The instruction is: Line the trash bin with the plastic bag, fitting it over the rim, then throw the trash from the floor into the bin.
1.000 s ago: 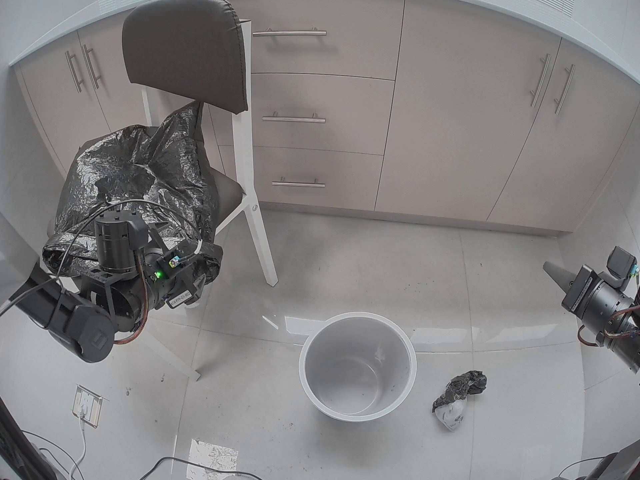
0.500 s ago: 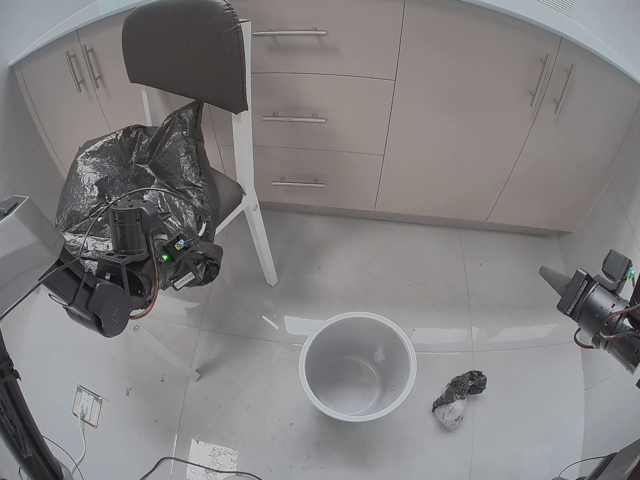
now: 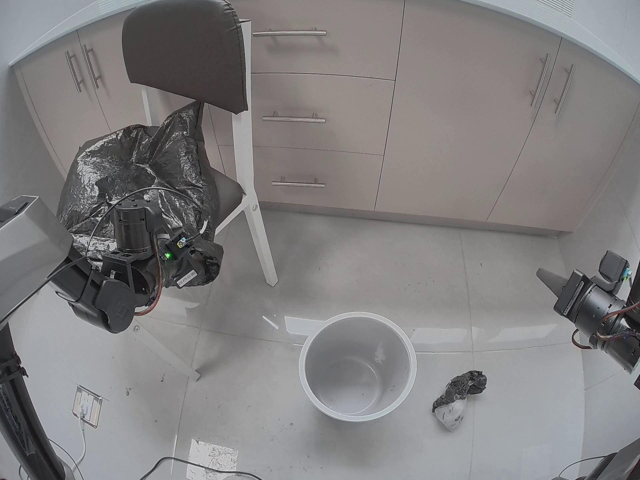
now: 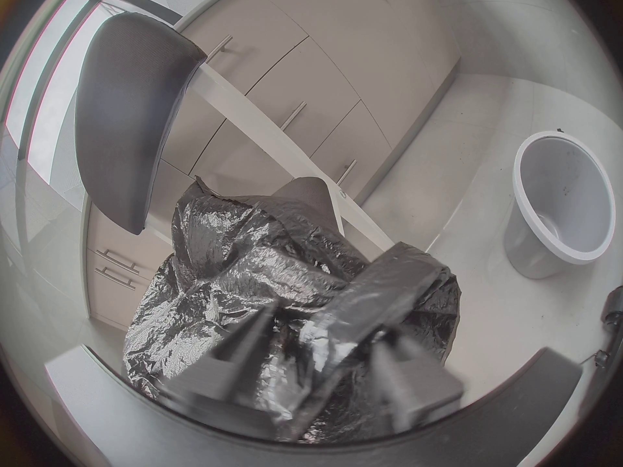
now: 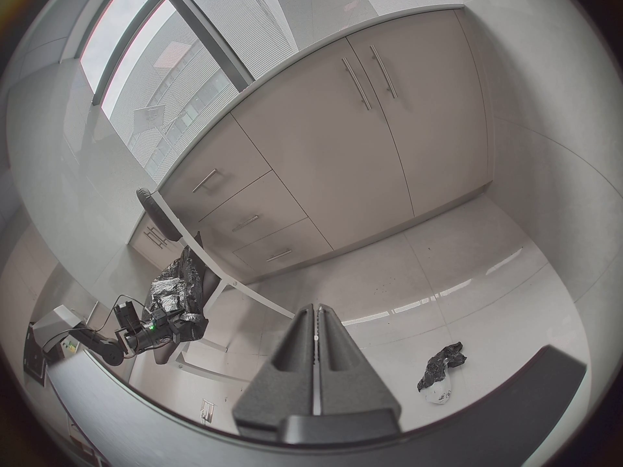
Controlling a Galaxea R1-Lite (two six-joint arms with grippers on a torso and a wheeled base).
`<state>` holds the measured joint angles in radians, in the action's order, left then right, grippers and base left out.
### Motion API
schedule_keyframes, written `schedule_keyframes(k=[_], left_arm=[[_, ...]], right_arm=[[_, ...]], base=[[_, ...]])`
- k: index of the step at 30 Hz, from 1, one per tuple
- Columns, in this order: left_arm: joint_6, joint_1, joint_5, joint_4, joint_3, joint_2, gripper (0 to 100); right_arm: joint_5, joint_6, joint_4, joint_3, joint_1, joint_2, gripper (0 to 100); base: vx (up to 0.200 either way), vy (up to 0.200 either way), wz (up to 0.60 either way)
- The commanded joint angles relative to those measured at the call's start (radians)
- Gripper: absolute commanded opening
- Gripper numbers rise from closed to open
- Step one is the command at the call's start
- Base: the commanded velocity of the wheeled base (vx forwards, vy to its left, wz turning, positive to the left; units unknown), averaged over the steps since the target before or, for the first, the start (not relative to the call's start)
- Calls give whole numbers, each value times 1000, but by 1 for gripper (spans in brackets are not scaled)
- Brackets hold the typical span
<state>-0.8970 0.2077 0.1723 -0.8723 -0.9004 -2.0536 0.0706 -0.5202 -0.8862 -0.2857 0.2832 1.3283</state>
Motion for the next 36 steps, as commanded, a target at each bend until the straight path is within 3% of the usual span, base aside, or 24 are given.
schedule_keyframes(k=[1, 3, 5, 6, 8, 9, 14, 15, 16, 17, 18, 19, 20, 21, 23, 24, 25, 27, 28, 32, 36], left_arm=[[66, 7, 1, 0, -2, 10, 0], [73, 7, 1, 0, -2, 12, 0], [168, 13, -16, 1, 2, 50, 0], [168, 13, -16, 1, 2, 50, 0], [293, 21, -43, 0, 5, 92, 0], [293, 21, -43, 0, 5, 92, 0], [794, 62, -50, -2, -8, 240, 0], [938, 67, -48, 1, -8, 283, 0], [974, 67, -48, 3, -8, 294, 0], [1193, 62, -45, 24, -15, 354, 0], [1211, 62, -43, 27, -17, 359, 0], [1397, 49, -42, 99, -34, 406, 0], [1397, 49, -42, 99, -34, 406, 0], [1687, 9, -47, 329, -107, 480, 0], [1902, -7, -70, 578, -218, 495, 0], [1902, -7, -70, 578, -218, 495, 0], [2081, -8, -186, 836, -350, 472, 0], [2129, -7, -300, 948, -410, 441, 0], [2130, 1, -396, 975, -422, 412, 0], [2135, 65, -427, 929, -428, 357, 0], [2135, 119, -432, 897, -433, 356, 0]], right_arm=[[0, 0, 0, 0, 1, -1, 0], [0, 0, 0, 0, 1, 0, 0], [0, 0, 0, 0, 1, 0, 0], [0, 0, 0, 0, 1, 0, 0], [0, 0, 0, 2, 2, -3, 0], [0, 0, 0, 2, 2, -3, 0], [0, 9, 1, 2, 2, -6, 0], [1, 19, 1, 3, 2, -4, 0], [1, 19, 1, 3, 2, -4, 0], [1, 35, 1, 3, 2, -8, 0], [1, 39, 1, 3, 2, -8, 0], [0, 60, 1, 0, 2, -6, 0], [0, 60, 1, 0, 2, -6, 0], [-5, 98, 6, -15, 5, 6, 0], [-22, 141, 12, -38, 31, 28, 0], [-22, 141, 12, -38, 31, 28, 0], [-17, 203, 26, -81, 68, 66, 0], [-8, 233, 65, -124, 105, 95, 0], [15, 243, 147, -191, 160, 121, 0], [55, 249, 283, -326, 269, 193, 0], [58, 256, 300, -386, 332, 249, 0]], base=[[0, 0, 0], [0, 0, 0], [0, 0, 0], [0, 0, 0], [0, 0, 0], [0, 0, 0], [0, 0, 0], [0, 0, 0], [0, 0, 0], [0, 0, 0], [0, 0, 0], [0, 0, 0], [0, 0, 0], [0, 0, 0], [0, 0, 0], [0, 0, 0], [0, 0, 0], [0, 0, 0], [0, 0, 0], [0, 0, 0], [0, 0, 0]])
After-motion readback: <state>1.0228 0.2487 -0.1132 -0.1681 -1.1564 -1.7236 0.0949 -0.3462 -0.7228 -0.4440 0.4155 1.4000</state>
